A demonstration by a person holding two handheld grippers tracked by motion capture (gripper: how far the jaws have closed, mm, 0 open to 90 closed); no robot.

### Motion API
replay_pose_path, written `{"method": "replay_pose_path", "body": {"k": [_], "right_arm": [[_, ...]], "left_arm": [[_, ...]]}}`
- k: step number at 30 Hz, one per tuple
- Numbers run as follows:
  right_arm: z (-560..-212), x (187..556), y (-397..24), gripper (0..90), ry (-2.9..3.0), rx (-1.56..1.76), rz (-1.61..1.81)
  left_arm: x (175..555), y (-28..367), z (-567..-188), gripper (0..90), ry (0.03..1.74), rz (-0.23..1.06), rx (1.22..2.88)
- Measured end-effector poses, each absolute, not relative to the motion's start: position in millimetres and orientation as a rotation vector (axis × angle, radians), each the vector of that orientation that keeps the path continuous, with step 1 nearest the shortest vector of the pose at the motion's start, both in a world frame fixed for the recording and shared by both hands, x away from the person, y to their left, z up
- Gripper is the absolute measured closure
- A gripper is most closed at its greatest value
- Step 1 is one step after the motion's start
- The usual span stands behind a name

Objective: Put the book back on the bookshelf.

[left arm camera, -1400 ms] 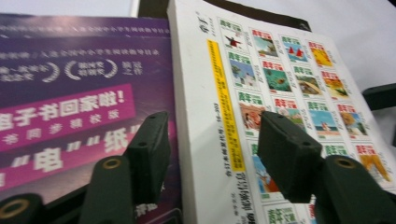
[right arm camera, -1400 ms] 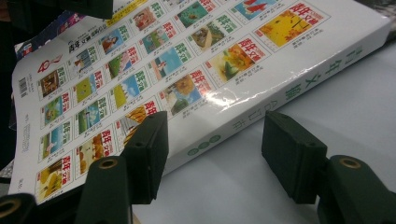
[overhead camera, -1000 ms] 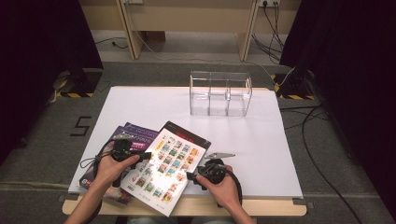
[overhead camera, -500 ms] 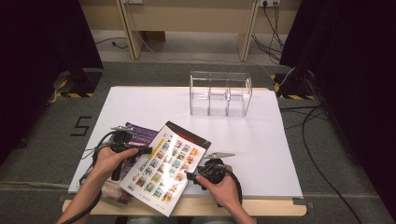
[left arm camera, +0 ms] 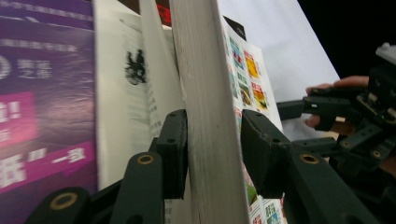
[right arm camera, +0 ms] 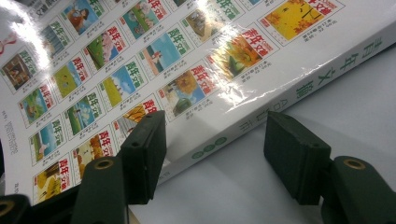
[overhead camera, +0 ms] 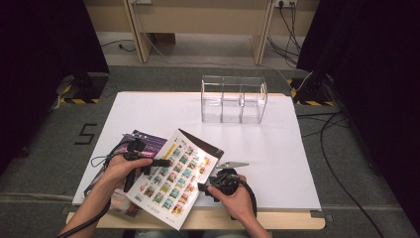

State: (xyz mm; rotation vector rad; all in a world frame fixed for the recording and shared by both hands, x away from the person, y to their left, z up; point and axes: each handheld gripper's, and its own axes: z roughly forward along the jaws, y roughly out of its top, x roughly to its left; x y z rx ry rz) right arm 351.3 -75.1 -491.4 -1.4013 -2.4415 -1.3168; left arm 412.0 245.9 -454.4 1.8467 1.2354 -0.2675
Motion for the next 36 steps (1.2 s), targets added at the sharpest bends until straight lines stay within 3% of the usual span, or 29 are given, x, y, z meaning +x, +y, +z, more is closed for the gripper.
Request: {"method": "replay_pose_path", "body": {"k": [3, 4, 7, 36], "right_arm": [[-491.3, 351.4, -75.0, 39.7, -2.441, -1.403, -1.316], [-491.5, 351.3, -75.1, 39.7, -2.441, -1.401, -1.318], [-491.8, 351.2, -75.4, 39.6, -2.442, -1.398, -1.324], [-483.1, 399.8, -100.2, 37.9, -2.244, -1.536, -1.393]], "left_arm": [[409.1, 237.7, -456.0, 64.0, 1.203, -0.256, 1.895], [407.9, 234.7, -456.7, 71.7, 1.179, -0.225, 1.938], [406.7, 235.8, -457.1, 74.0, 1.158, -0.21, 1.939], [376.4, 267.0, -467.2, 75.6, 1.005, -0.214, 1.698]]}}
